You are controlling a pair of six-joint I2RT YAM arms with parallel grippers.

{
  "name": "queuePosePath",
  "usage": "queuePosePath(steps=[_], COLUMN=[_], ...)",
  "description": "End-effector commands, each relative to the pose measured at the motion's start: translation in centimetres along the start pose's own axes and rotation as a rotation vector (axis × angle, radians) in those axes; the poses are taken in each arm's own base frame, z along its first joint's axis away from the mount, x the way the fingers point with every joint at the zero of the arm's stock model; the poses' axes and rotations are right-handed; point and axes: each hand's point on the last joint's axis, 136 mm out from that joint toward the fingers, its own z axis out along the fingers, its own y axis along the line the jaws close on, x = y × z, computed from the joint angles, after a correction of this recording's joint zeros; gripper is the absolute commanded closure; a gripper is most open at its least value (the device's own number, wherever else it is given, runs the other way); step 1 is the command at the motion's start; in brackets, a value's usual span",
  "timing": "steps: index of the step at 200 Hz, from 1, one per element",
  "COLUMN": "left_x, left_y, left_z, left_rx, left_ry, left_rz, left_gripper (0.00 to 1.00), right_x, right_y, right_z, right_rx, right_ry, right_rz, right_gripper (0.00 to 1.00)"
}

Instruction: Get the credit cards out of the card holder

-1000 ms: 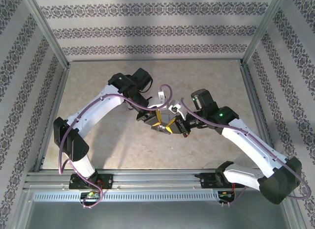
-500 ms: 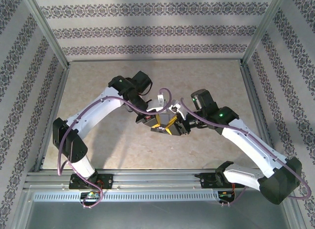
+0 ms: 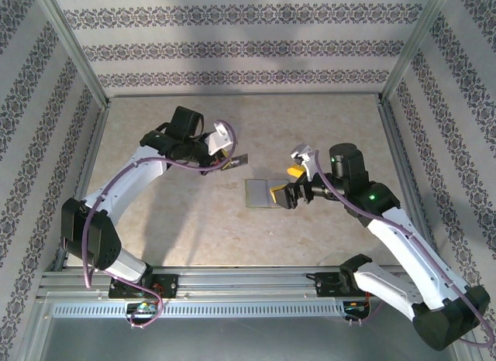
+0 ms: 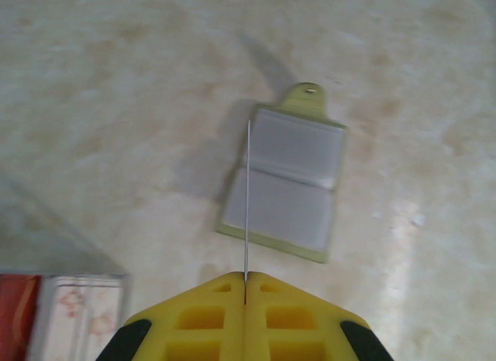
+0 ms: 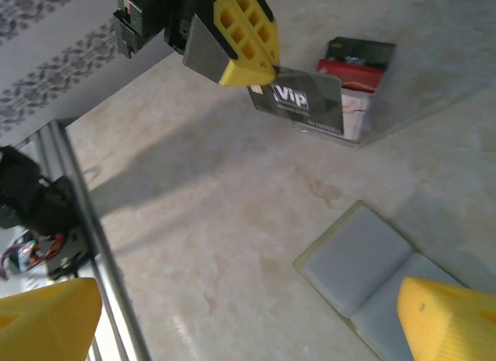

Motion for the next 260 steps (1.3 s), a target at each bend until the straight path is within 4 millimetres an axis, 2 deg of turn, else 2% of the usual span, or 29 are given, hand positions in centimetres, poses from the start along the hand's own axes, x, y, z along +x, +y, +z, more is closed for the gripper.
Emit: queuePosePath(steps=[1,28,69,114,155,194,260], left_x=[-1.8,-1.1,1.3,3.6,5.5,7.0,9.0], left_y=[4.6,7.9,12.6,15.4,17.0,18.1,17.8], left_z=[-0.4,0.0,1.2,1.9,2.4,1.9,1.9], left_rx=[-0.098,-0.140,-0.191,-0.231,-0.243,-0.276,-0.255], left_ry=[-0.134,-0.163,-0.163,-0.169,-0.155,-0.159,-0.121], left_rz=[0.033,0.037,0.000,0.005,-0.003,-0.019,0.000], left_gripper=[1.00,1.00,1.00,1.00,1.00,1.00,1.00], right_x=[-1.2,-1.9,-2.2,-2.0,-1.7,-1.4,-1.5], right_y=[-2.7,-4.9,-6.4,-6.6,-6.8,-6.7,-6.6], right_z=[-0.8,-1.9,-3.1,-3.2,-3.0,-3.1,-3.1], right_rx=[0.160,0.280,0.355,0.359,0.353,0.352,0.345], right_ry=[-0.080,-0.138,-0.210,-0.224,-0.238,-0.246,-0.247], right_rz=[0.044,0.100,0.171,0.210,0.245,0.259,0.266], right_gripper=[0.02,0.02,0.02,0.02,0.02,0.02,0.02])
